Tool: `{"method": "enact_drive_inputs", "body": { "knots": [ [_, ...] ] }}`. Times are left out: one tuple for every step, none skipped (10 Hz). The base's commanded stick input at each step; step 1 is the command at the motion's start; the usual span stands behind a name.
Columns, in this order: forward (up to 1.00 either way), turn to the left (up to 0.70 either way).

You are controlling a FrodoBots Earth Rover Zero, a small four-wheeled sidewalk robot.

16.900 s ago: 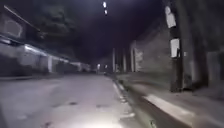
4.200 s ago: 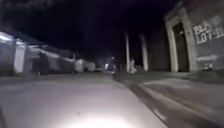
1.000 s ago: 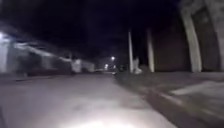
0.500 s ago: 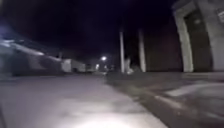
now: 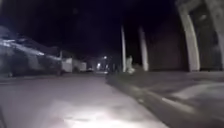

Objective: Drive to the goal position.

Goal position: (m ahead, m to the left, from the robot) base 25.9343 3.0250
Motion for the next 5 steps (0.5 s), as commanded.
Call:
{"method": "enact_drive_inputs", "body": {
  "knots": [
    [0.50, 0.05],
    [0.50, 0.05],
    [0.50, 0.05],
    [0.50, 0.05],
    [0.50, 0.02]
  ]
}}
